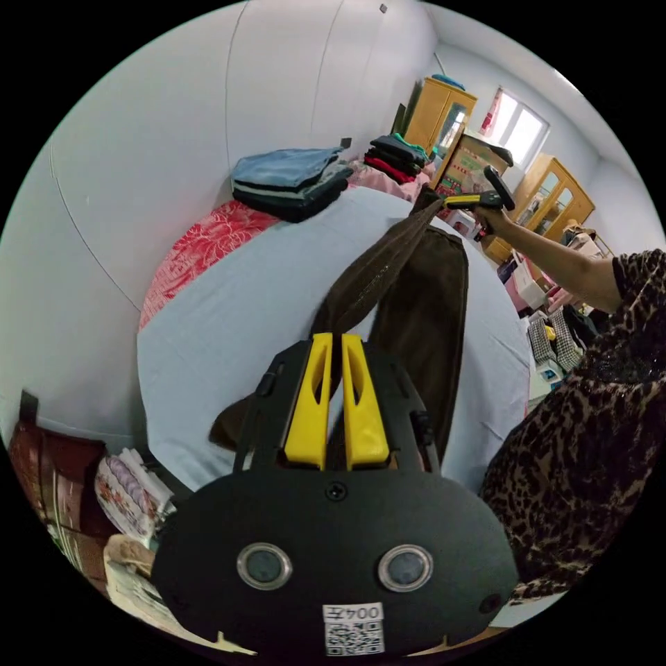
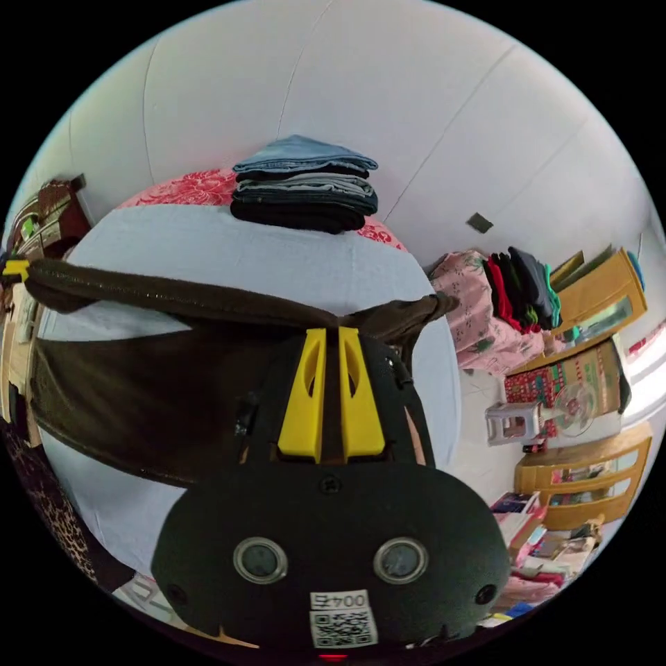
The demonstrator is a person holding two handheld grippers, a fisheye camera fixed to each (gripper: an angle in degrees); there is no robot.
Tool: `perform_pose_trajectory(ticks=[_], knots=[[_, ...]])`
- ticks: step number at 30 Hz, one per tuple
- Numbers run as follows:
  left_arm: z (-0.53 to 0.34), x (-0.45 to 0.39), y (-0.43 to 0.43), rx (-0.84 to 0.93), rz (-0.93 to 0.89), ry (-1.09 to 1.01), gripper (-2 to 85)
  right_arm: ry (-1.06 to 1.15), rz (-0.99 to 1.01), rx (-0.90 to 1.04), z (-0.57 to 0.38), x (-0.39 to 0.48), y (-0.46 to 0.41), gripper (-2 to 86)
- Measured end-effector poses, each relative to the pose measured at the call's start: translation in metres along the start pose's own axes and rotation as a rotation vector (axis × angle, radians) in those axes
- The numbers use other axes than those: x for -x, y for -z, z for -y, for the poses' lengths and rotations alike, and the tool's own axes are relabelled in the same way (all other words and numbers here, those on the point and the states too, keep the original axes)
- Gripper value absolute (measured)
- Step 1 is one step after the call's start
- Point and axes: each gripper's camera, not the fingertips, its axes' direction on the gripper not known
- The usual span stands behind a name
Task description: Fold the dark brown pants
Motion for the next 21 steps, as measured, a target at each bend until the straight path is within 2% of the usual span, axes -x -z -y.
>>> perform_pose_trajectory(ticks=[8, 13, 21], knots=[[-0.052, -0.13, -0.069, 0.198, 0.059, -0.008, 2.3, -0.188, 0.1, 0.01, -0.156, -0.001, -0.063, 4.4], [-0.055, -0.161, -0.09, 0.245, 0.052, 0.02, 2.3, -0.27, 0.158, -0.004, -0.216, -0.004, -0.102, 4.3], [-0.046, -0.189, -0.102, 0.282, 0.065, 0.018, 2.3, -0.255, 0.177, -0.023, -0.27, -0.006, -0.134, 4.2]])
